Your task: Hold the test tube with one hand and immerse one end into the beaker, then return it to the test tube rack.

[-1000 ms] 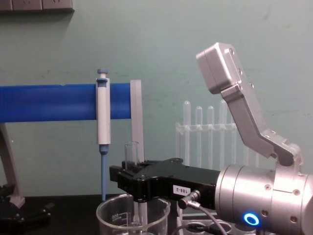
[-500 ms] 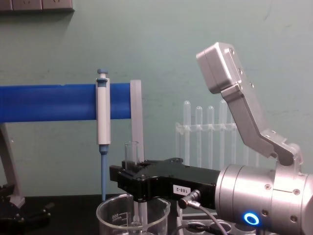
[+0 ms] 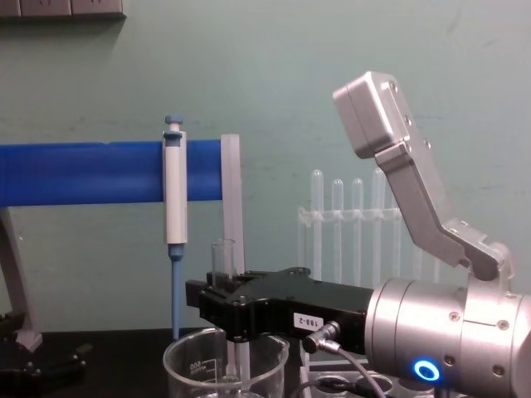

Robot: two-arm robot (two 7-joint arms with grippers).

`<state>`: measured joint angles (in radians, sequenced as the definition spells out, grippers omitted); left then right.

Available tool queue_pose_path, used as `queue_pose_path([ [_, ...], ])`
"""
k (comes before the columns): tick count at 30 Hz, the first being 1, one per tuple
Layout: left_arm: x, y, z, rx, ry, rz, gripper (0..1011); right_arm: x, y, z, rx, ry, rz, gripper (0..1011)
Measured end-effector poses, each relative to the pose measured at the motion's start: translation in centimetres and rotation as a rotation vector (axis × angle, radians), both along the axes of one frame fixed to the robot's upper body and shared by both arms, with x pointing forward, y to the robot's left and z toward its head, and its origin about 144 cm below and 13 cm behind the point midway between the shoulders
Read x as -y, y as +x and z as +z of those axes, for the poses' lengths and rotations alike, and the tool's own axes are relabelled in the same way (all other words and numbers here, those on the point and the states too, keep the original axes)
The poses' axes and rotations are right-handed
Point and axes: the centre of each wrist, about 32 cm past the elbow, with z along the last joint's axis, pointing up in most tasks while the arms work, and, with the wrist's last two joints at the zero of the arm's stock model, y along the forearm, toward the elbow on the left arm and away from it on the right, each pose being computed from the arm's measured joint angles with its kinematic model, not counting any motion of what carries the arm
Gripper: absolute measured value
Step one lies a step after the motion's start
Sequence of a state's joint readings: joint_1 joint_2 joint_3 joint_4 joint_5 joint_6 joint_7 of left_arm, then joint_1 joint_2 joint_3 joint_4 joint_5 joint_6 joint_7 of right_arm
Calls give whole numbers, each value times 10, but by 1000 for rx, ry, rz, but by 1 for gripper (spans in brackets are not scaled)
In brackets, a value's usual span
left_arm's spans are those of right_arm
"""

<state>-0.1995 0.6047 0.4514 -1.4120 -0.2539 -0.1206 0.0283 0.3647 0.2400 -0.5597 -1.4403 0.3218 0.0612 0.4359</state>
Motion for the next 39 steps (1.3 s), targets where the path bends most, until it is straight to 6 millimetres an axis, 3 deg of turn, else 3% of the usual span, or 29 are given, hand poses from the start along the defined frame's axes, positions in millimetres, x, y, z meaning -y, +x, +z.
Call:
queue_pose_path([
  [39, 0, 0, 0, 0, 0, 0, 1000, 0, 0, 0, 0, 0, 0, 224],
])
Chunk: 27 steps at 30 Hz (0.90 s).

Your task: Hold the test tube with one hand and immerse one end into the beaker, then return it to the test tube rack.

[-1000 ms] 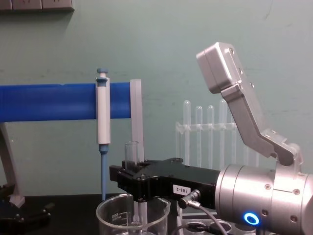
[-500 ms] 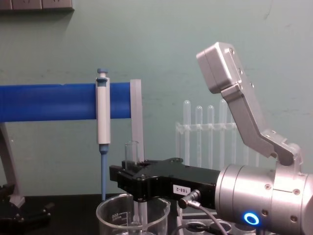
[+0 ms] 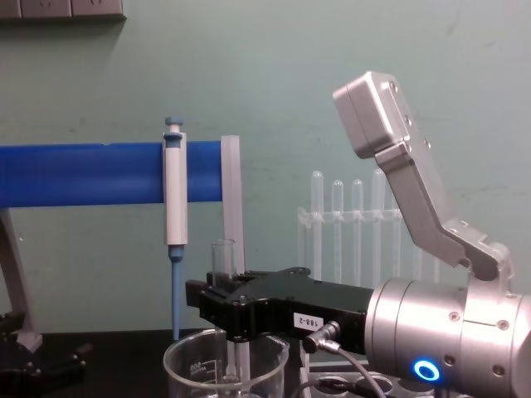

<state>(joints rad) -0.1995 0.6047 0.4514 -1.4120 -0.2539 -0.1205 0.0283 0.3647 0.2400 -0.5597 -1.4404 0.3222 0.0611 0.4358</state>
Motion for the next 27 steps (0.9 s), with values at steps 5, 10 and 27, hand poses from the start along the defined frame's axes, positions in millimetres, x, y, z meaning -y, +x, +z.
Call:
queue_pose_path([
  [5, 0, 0, 0, 0, 0, 0, 1000, 0, 0, 0, 0, 0, 0, 224],
  [10, 0, 0, 0, 0, 0, 0, 1000, 0, 0, 0, 0, 0, 0, 224],
  [27, 0, 0, 0, 0, 0, 0, 1000, 0, 0, 0, 0, 0, 0, 224],
])
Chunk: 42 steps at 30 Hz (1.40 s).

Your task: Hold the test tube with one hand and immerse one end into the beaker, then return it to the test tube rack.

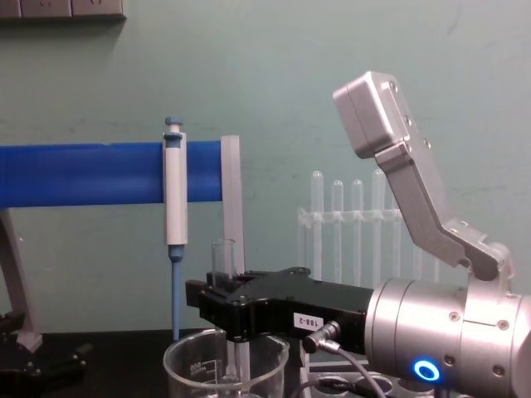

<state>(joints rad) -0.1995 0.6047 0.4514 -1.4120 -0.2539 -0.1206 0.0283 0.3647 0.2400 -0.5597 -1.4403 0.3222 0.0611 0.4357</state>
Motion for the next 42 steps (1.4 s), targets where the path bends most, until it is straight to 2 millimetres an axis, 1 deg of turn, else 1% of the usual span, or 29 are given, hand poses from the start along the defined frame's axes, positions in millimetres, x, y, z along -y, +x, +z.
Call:
queue_pose_path([
  [42, 0, 0, 0, 0, 0, 0, 1000, 0, 0, 0, 0, 0, 0, 224],
])
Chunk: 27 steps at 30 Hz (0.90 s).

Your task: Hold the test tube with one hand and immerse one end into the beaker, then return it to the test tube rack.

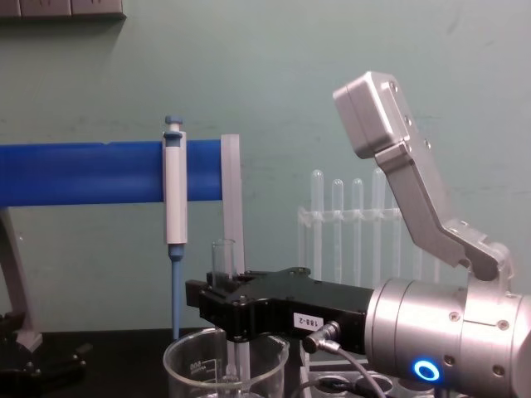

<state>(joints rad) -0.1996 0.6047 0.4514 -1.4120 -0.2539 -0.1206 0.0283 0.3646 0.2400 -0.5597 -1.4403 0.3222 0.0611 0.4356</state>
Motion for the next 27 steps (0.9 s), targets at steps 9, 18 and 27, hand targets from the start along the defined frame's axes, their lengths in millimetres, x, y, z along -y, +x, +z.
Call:
queue_pose_path([
  [9, 0, 0, 0, 0, 0, 0, 1000, 0, 0, 0, 0, 0, 0, 224],
  [18, 0, 0, 0, 0, 0, 0, 1000, 0, 0, 0, 0, 0, 0, 224],
  [27, 0, 0, 0, 0, 0, 0, 1000, 0, 0, 0, 0, 0, 0, 224],
])
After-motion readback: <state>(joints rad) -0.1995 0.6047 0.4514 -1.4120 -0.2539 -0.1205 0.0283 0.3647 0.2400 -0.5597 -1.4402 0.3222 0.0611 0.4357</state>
